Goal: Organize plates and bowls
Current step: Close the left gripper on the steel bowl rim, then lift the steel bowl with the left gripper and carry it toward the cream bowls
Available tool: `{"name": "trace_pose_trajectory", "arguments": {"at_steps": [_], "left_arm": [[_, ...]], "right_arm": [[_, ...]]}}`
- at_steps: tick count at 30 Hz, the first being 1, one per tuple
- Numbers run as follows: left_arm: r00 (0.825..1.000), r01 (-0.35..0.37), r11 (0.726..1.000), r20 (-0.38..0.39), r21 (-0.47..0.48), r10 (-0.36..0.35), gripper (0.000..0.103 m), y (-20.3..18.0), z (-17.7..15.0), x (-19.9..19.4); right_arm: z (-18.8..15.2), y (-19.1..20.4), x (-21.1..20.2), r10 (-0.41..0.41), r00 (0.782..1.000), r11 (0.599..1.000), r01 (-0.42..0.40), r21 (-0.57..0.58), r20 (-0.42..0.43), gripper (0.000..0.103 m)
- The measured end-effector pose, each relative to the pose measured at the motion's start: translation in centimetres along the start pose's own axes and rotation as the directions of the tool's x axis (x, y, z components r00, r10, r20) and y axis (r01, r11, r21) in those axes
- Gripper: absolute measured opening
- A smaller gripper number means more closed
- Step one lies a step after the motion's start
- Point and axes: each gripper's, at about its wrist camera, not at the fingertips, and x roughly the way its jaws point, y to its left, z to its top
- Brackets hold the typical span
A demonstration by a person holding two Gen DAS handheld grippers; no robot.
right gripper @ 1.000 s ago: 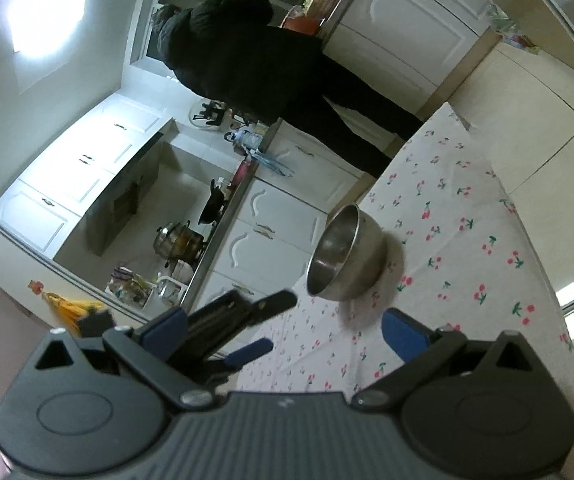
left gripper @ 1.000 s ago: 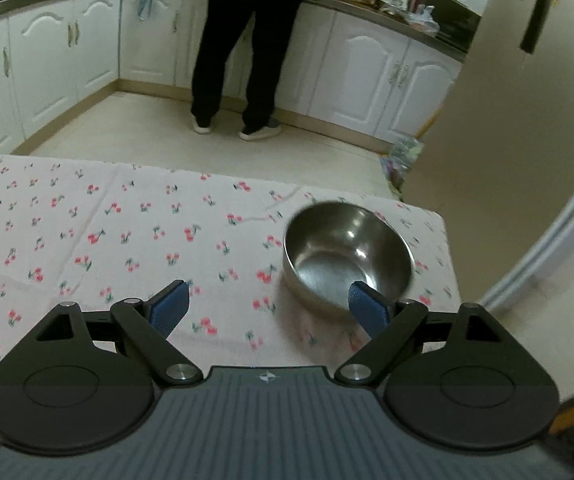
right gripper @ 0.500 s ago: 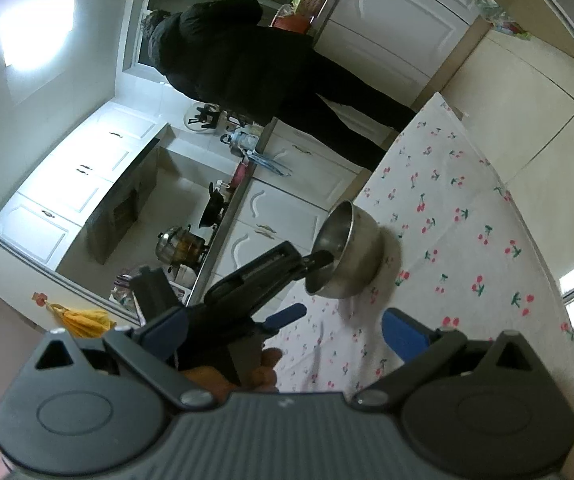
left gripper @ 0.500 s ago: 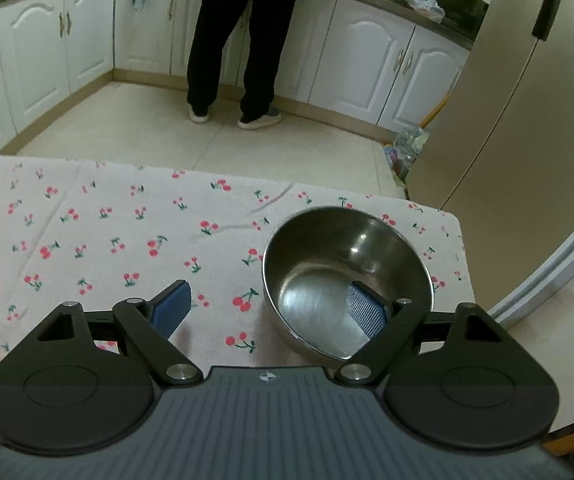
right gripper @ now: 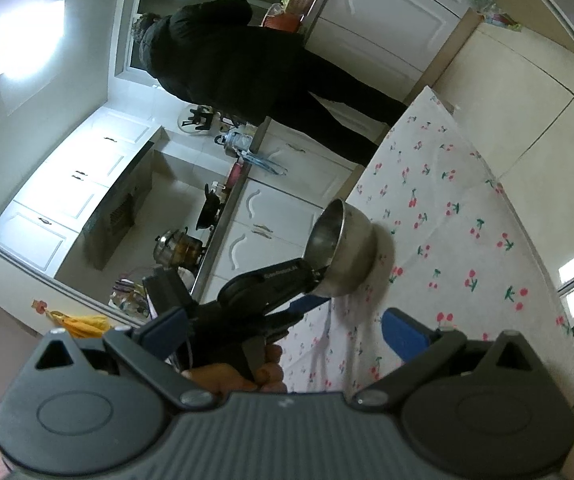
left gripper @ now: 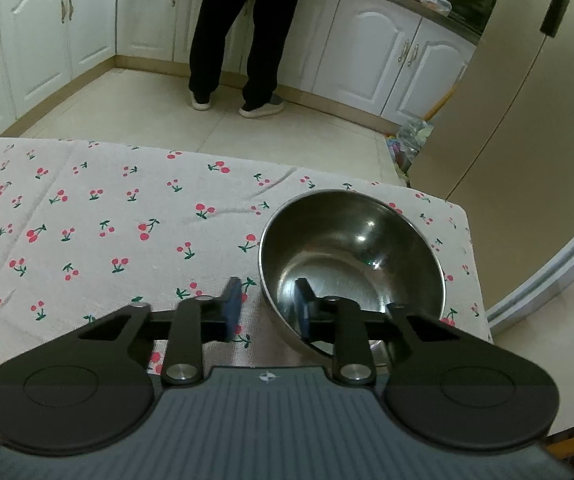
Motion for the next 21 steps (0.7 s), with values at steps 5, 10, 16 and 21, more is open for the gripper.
{"name": "trace_pose_trajectory", "arguments": {"at_steps": [5, 10, 16, 21], "left_arm": [[1.0, 0.015, 1.0, -0.01, 0.014, -0.015, 0.012, -0.1, -0.2, -0.4], [0.998, 0.045, 0.999, -0.042, 0.013, -0.044, 0.01, 0.3, -0.8, -1.5], [0.989, 0.102, 0.993, -0.119, 0.067, -0.093, 0.009, 1.1, -2.5, -3.8], [0.974, 0.151, 0.983, -0.184, 0.104, -0.13, 0.01, 1.8, -4.6, -5.7]], "right_arm": [[0.0, -0.1, 0.0, -0.015, 1.0, 1.0, 0.015, 0.007, 0.0, 0.103], [0.1, -0.3, -0.3, -0.021, 1.0, 1.0, 0.021, 0.016, 0.014, 0.103], [0.2, -0.4, -0.2, -0.04, 0.999, 0.999, 0.04, 0.017, 0.011, 0.103], [0.0, -0.2, 0.2, -0.047, 0.999, 0.999, 0.047, 0.01, -0.01, 0.103]]}}
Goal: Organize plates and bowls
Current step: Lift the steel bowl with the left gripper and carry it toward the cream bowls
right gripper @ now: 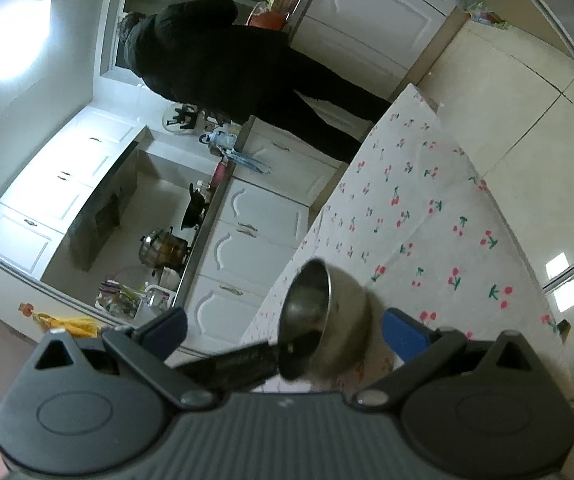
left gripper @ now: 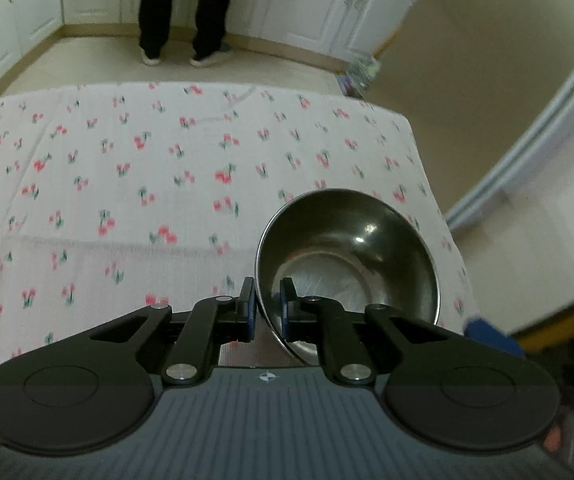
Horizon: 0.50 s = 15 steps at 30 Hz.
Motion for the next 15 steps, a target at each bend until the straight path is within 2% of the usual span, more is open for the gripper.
{"name": "trace_pose_trajectory", "arguments": {"at_steps": [6, 8, 10, 12, 14, 15], "left_arm": [[0.999, 0.038, 0.999, -0.023, 0.038, -0.037, 0.013, -0.4, -1.7, -1.3], [0.999, 0.032, 0.998, -0.004, 0.047, -0.032, 0.018, -0.5, -2.2, -1.6], [0.999, 0.032, 0.999, 0.015, 0.043, -0.033, 0.033, -0.5, -2.1, -1.9], [0.999, 0.029, 0.999, 0.037, 0.041, -0.031, 0.042, -0.4, -2.2, -2.2], [0.998, 0.035, 0.998, 0.052, 0.044, -0.038, 0.043, -0.4, -2.0, -2.3], [0.997, 0.041, 0.998, 0.056, 0.043, -0.043, 0.041, -0.4, -1.9, -2.4]], "right_arm": [[-0.2, 0.4, 0.7, -0.014, 0.999, 1.0, 0.013, -0.026, -0.039, 0.103], [-0.5, 0.7, 1.0, -0.014, 0.999, 0.999, 0.012, -0.033, -0.049, 0.103], [-0.7, 0.9, 1.1, -0.009, 0.998, 0.999, 0.006, -0.042, -0.057, 0.103], [-0.8, 1.2, 1.3, -0.005, 0.998, 0.999, 0.002, -0.05, -0.062, 0.103], [-0.9, 1.2, 1.4, -0.005, 0.998, 0.999, 0.001, -0.054, -0.066, 0.103], [-0.9, 1.3, 1.6, -0.004, 0.998, 0.998, 0.0, -0.056, -0.07, 0.103]]}}
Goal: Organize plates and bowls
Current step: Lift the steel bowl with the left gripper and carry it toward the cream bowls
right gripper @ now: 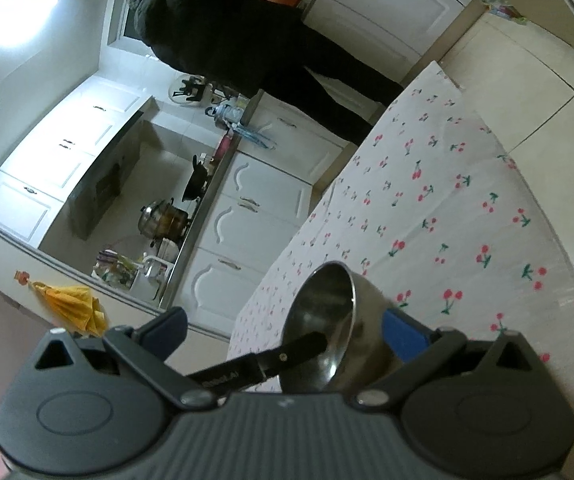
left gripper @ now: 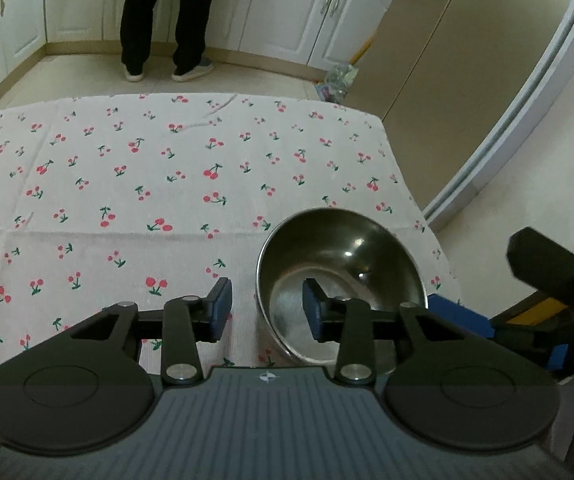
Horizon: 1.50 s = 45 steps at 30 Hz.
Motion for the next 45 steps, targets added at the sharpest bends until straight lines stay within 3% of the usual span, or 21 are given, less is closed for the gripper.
{"name": "trace_pose_trajectory", "arguments": {"at_steps": [3, 11, 25, 45], "left_arm": [[1.0, 0.029, 1.0, 0.013, -0.01, -0.029, 0.027, -0.1, -0.2, -0.2], [0.999, 0.022, 1.0, 0.028, -0.004, -0.022, 0.017, -0.3, -0.6, -0.5], [0.999, 0.014, 0.998, 0.052, -0.06, -0.011, 0.017, 0.6, -1.2, -2.3], [0.991, 0.009, 0.993, 0.131, -0.121, 0.006, 0.017, 2.0, -3.3, -7.5]], "right_arm": [[-0.1, 0.1, 0.3, 0.013, 1.0, 1.0, -0.013, 0.002, -0.01, 0.103], [-0.3, 0.4, 0.4, 0.018, 1.0, 1.0, -0.018, -0.003, -0.007, 0.103], [-0.5, 0.8, 0.9, 0.064, 0.997, 0.998, -0.065, -0.024, -0.042, 0.103], [-1.0, 2.9, 1.1, 0.234, 0.967, 0.968, -0.241, -0.065, -0.105, 0.103]]}}
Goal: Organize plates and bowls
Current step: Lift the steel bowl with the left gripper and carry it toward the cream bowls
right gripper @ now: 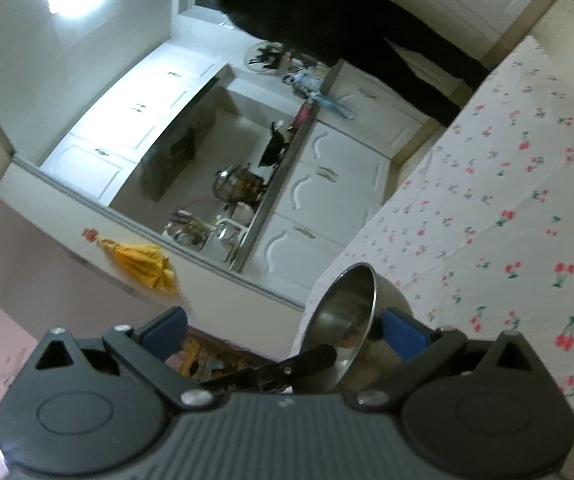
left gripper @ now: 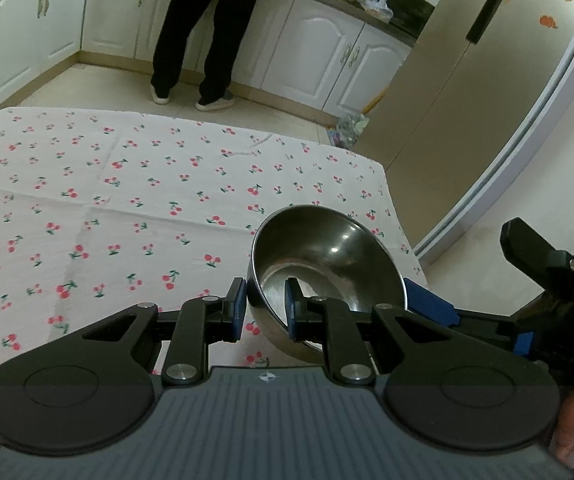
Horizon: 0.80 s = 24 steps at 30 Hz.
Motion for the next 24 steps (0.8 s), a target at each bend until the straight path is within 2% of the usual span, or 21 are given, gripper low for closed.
{"name": "trace_pose_trajectory", "arguments": {"at_steps": [18, 24], "left_arm": [[0.995, -0.002, 0.999, 0.1, -0.051, 0.007, 0.018, 2.1, -2.8, -6.0], [0.991, 0.024, 0.996, 0.134, -0.082, -0.013, 0.018, 2.4, -4.0, -7.8]], "right_arm": [[-2.1, 4.3, 1.5, 0.107, 0.989, 0.989, -0.117, -0.092, -0.105, 0.103], [-3.2, 6.0, 1.0, 0.14, 0.98, 0.979, -0.158, -0.129, -0.14, 0.103]]}}
